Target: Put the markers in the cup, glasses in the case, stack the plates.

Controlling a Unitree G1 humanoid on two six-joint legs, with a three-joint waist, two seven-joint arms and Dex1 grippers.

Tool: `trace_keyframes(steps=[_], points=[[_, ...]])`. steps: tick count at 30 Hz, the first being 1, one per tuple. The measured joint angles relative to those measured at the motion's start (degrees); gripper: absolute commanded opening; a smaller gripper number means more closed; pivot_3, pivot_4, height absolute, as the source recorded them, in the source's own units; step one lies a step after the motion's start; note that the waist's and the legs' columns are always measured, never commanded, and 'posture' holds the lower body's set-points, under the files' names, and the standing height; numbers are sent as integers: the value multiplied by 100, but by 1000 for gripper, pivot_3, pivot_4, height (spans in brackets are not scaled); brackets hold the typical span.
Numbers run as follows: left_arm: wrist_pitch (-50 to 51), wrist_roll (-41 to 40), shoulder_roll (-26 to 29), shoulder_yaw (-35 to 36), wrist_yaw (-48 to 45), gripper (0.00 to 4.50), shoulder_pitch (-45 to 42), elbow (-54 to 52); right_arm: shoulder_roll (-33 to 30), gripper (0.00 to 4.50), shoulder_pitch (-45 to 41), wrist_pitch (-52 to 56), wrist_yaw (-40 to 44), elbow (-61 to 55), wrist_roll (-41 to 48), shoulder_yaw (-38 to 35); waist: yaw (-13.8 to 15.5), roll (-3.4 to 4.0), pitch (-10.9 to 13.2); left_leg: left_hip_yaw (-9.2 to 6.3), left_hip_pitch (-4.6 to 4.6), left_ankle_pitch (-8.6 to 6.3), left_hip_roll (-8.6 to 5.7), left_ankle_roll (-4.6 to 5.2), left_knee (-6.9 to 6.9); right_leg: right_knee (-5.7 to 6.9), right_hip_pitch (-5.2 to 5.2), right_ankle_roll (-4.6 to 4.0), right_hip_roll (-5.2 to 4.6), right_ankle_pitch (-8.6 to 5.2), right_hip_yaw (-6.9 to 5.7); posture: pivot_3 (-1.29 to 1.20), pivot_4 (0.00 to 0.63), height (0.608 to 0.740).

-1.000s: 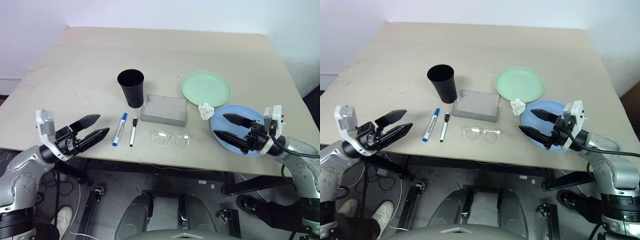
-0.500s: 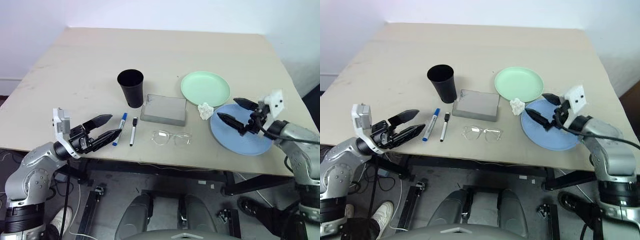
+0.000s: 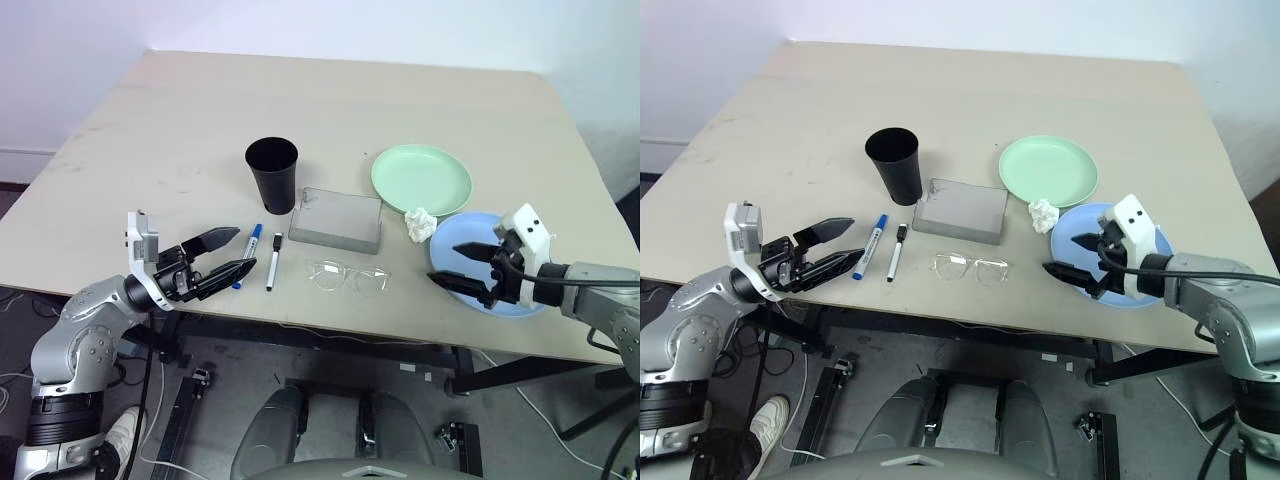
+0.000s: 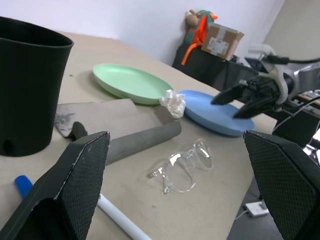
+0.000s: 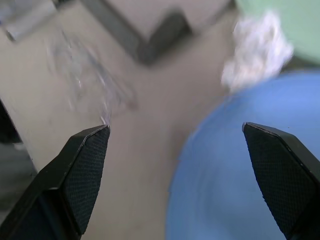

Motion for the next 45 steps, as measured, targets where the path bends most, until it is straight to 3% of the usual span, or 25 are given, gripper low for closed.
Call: trace_keyframes(steps=[9,20,23,36,45], points=[[-12,105,2,-52,-103,4476,-97,70,-10,4500,109,-221,-155,161,-548,437,-9,0,0,1,1,0,2,1,0,2,-1,-4,3,4,-1,0,150,735],[-595,914,182,-623,-368,4500,121,-150,118,846,-6,-448,-97,249,-737,590,-15,-1,-1,2,3,0,3,0,2,1,1,-1,3,4,0,0,150,735],[-823,962,181,-658,-450,4500,127,-251,116,27,-76,-498,-77,271,-796,560,-38,-13,-8,4,7,-10,9,-15,8,-1,5,15,3,7,0,0,150,735],[-1497,1220,181,-676,-557,4500,349,-108,92,8,-509,-309,179,450,-529,342,-192,-16,-12,33,1,-1,33,0,1,-10,-13,10,3,22,-6,0,150,735],[-1763,1277,162,-682,-713,4500,423,-24,-409,8,-1043,-160,524,850,-504,270,-150,-15,-11,53,-2,-13,36,-15,4,-20,-6,19,-6,23,-4,0,150,735]])
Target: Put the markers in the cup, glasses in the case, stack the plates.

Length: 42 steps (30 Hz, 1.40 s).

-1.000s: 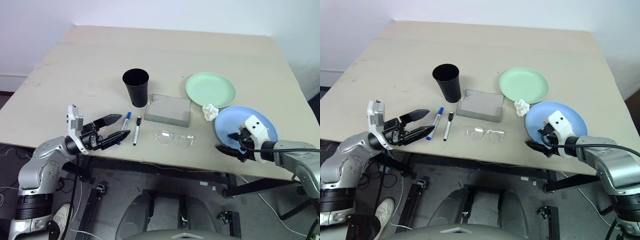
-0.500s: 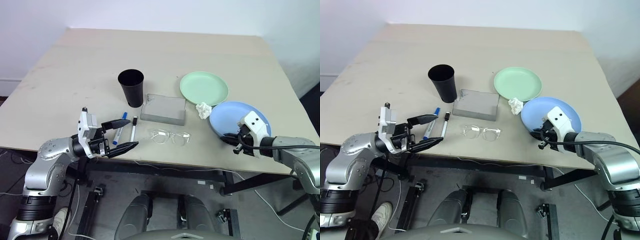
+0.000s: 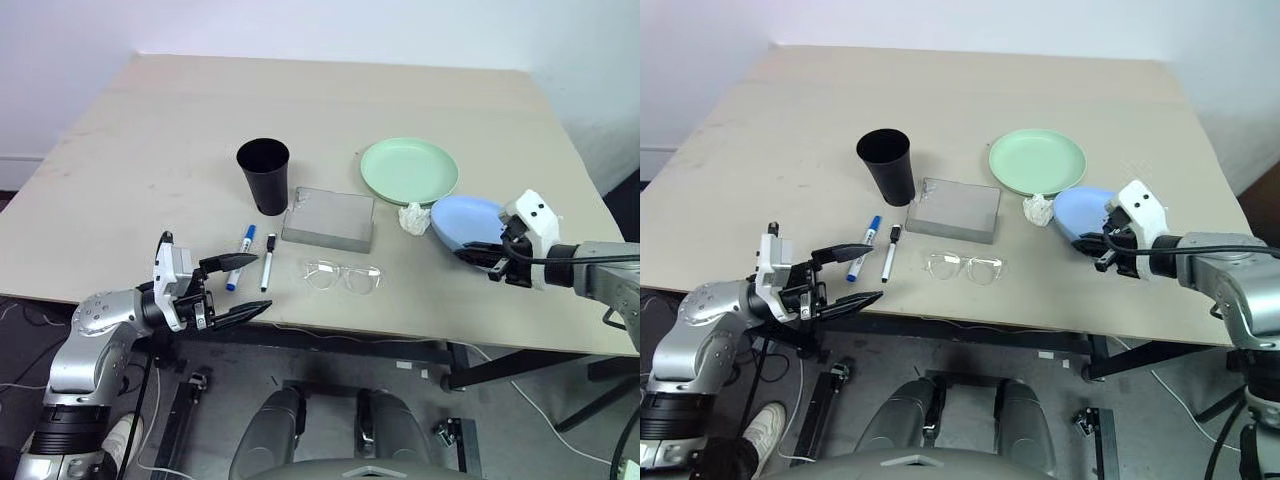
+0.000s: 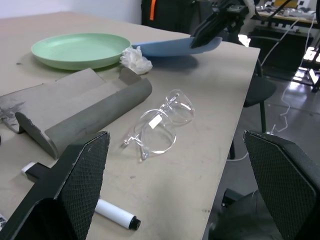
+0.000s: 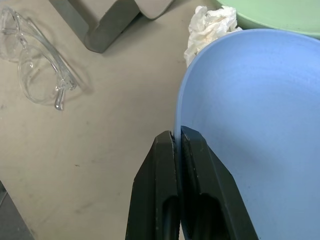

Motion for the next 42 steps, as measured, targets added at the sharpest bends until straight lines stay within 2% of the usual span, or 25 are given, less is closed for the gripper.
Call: trace_keyframes(steps=[8,12,14,18,21,27,30,36,42], points=[[-113,19,2,-9,-101,4500,66,136,-635,8,-342,-90,246,232,-190,-8,6,10,6,28,-6,4,4,27,-8,-7,-14,-4,0,4,7,0,150,735],[-123,15,0,-3,-109,4500,116,159,-738,8,-486,-261,309,539,-306,-7,0,11,6,41,-6,0,5,32,-6,-15,-12,7,-1,3,15,0,150,735],[-125,11,1,7,-108,4500,152,176,-679,8,-827,-420,255,760,-390,-3,-17,16,9,55,-4,-1,9,34,-7,-17,-15,16,-1,7,20,0,150,735],[-123,-2,-7,30,-75,4500,180,177,-50,8,-1755,-847,-55,1118,-568,88,-60,15,9,72,2,-3,37,36,-12,-34,-15,15,8,24,15,0,150,735],[-119,-14,-11,52,-50,4500,183,168,793,8,-2419,-1263,-268,1549,-792,435,-84,15,9,75,1,-1,39,38,-11,-33,-18,-9,12,41,15,0,150,735],[-99,-45,-11,96,68,4500,225,117,1874,8,-2968,-2042,-222,2707,-1295,1214,-7,15,9,84,-5,-2,29,40,-7,-40,-20,15,12,57,15,0,150,735],[-100,-45,-9,96,106,4500,273,6,2271,8,-3226,-2546,-172,3477,-1580,1459,-12,15,9,88,-3,-2,27,41,-4,-40,-18,18,20,61,17,0,150,735],[-71,-78,-1,109,215,4500,288,-96,2889,8,-3963,-3708,-468,5366,-2120,1484,-39,16,10,88,1,-1,42,39,-4,-38,-22,9,44,72,24,0,150,735],[-60,-81,6,112,323,4500,287,-250,3246,8,-4211,-4158,-227,5916,-2443,1582,-102,16,10,87,5,0,57,37,-7,-32,-25,5,62,79,27,0,150,735]])
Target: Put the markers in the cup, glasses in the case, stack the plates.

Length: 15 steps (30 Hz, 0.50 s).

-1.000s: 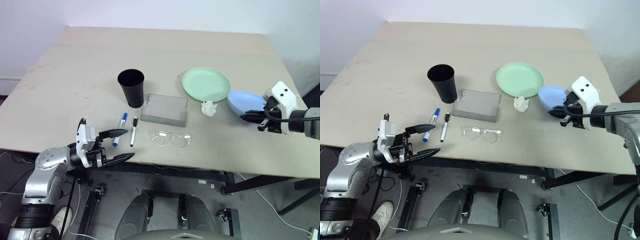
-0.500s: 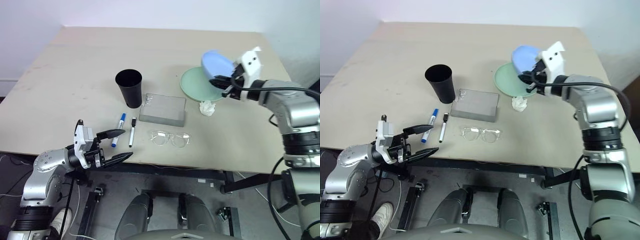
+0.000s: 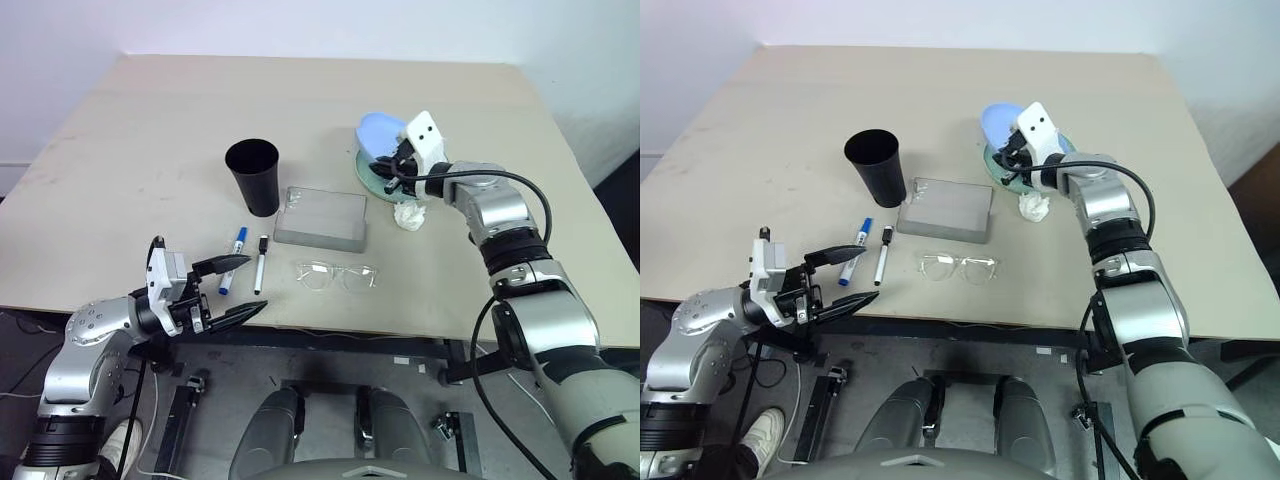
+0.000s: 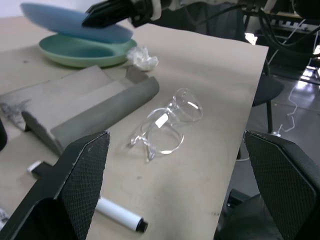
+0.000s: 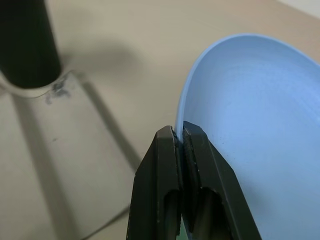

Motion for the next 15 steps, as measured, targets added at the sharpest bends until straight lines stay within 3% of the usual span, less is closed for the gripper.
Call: trace_keyframes(steps=[4,8,15], points=[[18,-3,0,0,84,4500,1,-37,37,8,0,-26,98,117,-226,111,-54,2,1,5,4,2,0,-3,5,1,0,-9,2,5,9,0,150,735],[104,-39,3,0,173,4500,-11,-109,33,1012,-5,-92,-87,270,-462,127,-60,2,1,8,10,2,0,-4,4,11,-2,-11,4,6,17,0,150,735],[217,-47,20,0,244,4500,-26,-214,31,3420,-55,-109,-80,348,-559,114,-61,2,1,27,18,4,1,-5,5,45,-20,-10,7,6,46,0,150,735]])
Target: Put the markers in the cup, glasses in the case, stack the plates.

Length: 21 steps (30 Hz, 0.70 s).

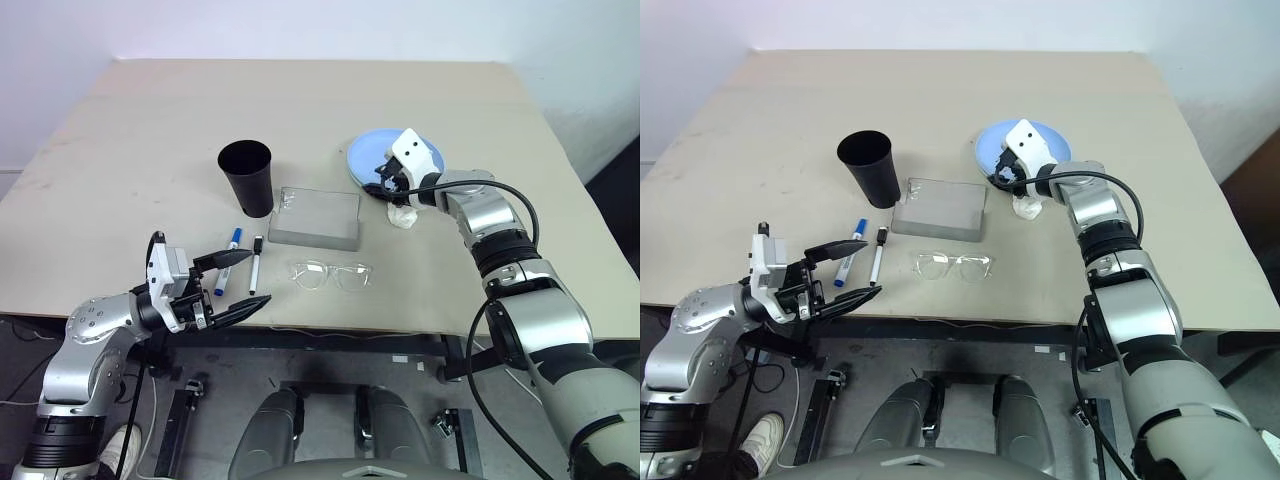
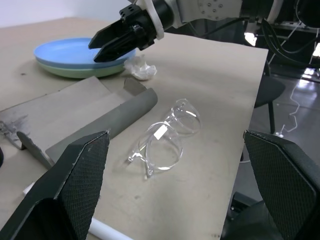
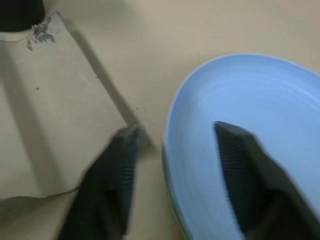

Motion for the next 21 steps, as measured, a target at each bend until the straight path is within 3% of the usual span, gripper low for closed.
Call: trace_keyframes(steps=[1,6,10,17,21], points=[[12,0,4,0,0,4500,0,-3,0,3729,0,4,21,-38,4,-6,-2,0,0,1,2,0,0,0,1,1,0,0,1,0,2,0,150,735],[30,0,10,-1,9,4500,-22,-30,-50,3729,1,364,154,-442,189,-235,1,0,0,3,6,0,0,0,1,3,-1,-2,4,0,11,0,150,735],[56,-3,10,-1,39,4500,-56,-35,-412,3729,64,1278,476,-1267,566,-516,33,0,0,2,2,0,0,0,0,-1,-1,-1,2,-1,14,0,150,735],[16,3,14,10,-16,4500,-36,-7,-981,3729,1093,2390,735,-2460,1084,-965,1,-2,-1,13,3,-1,3,1,2,-4,0,-17,-5,-9,23,0,150,735],[14,3,11,24,-18,4500,-23,13,-1106,4476,1799,2579,769,-3008,1229,-1027,18,-2,-1,12,3,-1,9,1,2,-3,-1,-18,-4,-10,23,0,150,735]])
